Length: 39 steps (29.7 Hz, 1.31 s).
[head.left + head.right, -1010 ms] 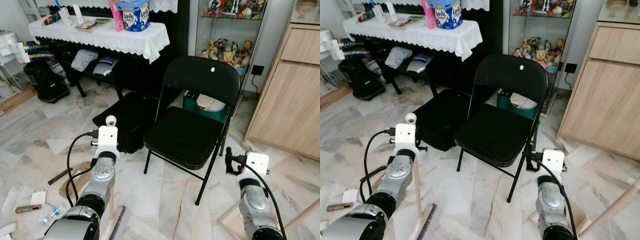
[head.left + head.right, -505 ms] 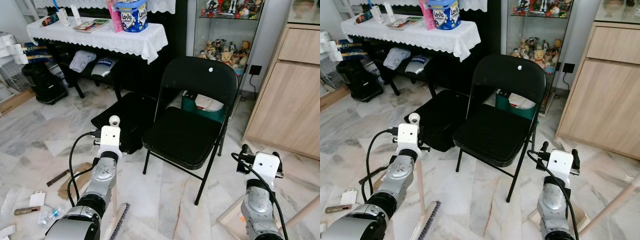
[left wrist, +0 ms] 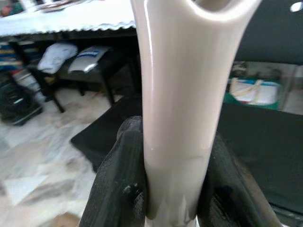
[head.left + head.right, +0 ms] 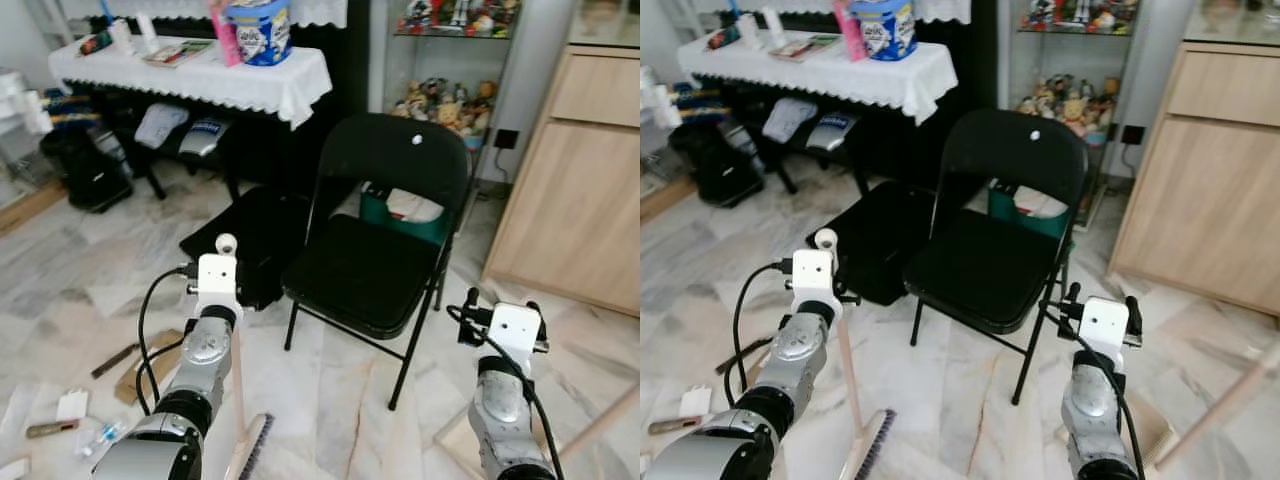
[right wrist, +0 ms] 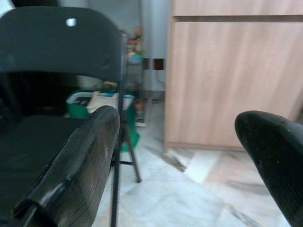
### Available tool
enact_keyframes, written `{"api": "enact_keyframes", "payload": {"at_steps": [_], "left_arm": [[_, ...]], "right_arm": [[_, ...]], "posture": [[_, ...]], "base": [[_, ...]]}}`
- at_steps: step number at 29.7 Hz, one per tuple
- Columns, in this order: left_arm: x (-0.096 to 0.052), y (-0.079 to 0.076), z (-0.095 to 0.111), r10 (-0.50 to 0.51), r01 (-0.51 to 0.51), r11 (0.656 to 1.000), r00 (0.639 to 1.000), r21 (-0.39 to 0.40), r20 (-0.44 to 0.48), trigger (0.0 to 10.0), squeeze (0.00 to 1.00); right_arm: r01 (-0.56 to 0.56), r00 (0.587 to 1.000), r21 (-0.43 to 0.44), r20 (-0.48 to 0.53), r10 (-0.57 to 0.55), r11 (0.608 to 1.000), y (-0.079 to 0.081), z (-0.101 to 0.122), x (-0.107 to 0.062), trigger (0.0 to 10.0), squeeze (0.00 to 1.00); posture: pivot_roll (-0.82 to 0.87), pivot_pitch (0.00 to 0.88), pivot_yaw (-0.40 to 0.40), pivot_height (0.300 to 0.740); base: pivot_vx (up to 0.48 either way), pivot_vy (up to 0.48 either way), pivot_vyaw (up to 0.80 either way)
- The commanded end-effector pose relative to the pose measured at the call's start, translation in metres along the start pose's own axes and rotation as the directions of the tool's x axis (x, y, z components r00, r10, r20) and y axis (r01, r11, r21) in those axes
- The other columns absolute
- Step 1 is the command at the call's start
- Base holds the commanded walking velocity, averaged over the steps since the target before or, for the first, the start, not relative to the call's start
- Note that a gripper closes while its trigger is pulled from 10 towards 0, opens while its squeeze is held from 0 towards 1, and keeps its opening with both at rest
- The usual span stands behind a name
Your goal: Sweep floor
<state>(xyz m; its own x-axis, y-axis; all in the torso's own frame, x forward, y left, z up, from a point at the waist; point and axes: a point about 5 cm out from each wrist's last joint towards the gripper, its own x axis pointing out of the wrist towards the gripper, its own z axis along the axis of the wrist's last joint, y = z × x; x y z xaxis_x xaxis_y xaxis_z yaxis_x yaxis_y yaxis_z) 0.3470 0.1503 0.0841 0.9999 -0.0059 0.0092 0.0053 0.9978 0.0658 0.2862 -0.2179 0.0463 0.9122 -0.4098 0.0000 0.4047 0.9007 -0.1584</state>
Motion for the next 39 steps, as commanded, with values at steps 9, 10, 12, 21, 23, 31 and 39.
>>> {"api": "enact_keyframes", "payload": {"at_steps": [9, 10, 12, 21, 23, 31, 39], "left_arm": [[0.006, 0.005, 0.01, 0.01, -0.01, 1.0, 0.999, -0.007, 0.031, 10.0, 0.0], [0.006, 0.005, 0.011, 0.007, -0.007, 1.0, 0.999, -0.005, 0.033, 10.0, 0.0], [0.007, 0.005, 0.011, 0.004, -0.004, 1.0, 0.999, -0.002, 0.035, 10.0, 0.0], [0.008, 0.0, 0.015, -0.039, 0.038, 0.999, 0.998, 0.007, 0.052, 10.0, 0.0], [0.008, -0.001, 0.015, -0.047, 0.047, 0.999, 0.998, -0.003, 0.051, 10.0, 0.0], [0.008, -0.003, 0.014, -0.06, 0.061, 0.997, 0.997, -0.04, 0.046, 10.0, 0.0], [0.009, -0.006, 0.015, -0.083, 0.085, 0.996, 0.995, -0.041, 0.05, 10.0, 0.0]], "right_arm": [[-0.014, 0.999, 0.018, 0.032, 0.013, 1.0, 0.01, 0.006, -0.002, 10.0, 0.0], [-0.003, 1.0, 0.032, 0.012, 0.002, 0.999, 0.009, 0.004, -0.001, 10.0, 0.0], [0.003, 1.0, 0.038, 0.009, -0.003, 0.999, 0.009, 0.004, -0.001, 10.0, 0.0], [0.01, 1.0, 0.043, 0.002, -0.01, 0.999, 0.008, 0.004, 0.0, 10.0, 0.0], [0.012, 1.0, 0.043, 0.001, -0.012, 0.999, 0.008, 0.004, 0.0, 10.0, 0.0], [0.021, 1.0, 0.042, -0.003, -0.021, 0.999, 0.007, 0.004, 0.001, 10.0, 0.0], [0.023, 1.0, 0.039, -0.003, -0.023, 0.999, 0.007, 0.004, 0.002, 10.0, 0.0]], "posture": [[-0.14, 0.0, 0.11, 0.74], [-0.14, 0.0, 0.11, 0.74], [-0.14, 0.0, 0.11, 0.74], [-0.13, 0.0, 0.114, 0.74], [-0.13, 0.0, 0.114, 0.74], [-0.13, 0.0, 0.115, 0.74], [-0.13, 0.0, 0.113, 0.74]], "base": [[0.0, 0.415, 0.0], [0.0, 0.412, 0.0], [0.0, 0.412, -0.24], [0.0, 0.171, -0.72], [0.0, 0.0, -0.69], [0.0, 0.0, -0.69], [0.0, 0.0, -0.69]]}}
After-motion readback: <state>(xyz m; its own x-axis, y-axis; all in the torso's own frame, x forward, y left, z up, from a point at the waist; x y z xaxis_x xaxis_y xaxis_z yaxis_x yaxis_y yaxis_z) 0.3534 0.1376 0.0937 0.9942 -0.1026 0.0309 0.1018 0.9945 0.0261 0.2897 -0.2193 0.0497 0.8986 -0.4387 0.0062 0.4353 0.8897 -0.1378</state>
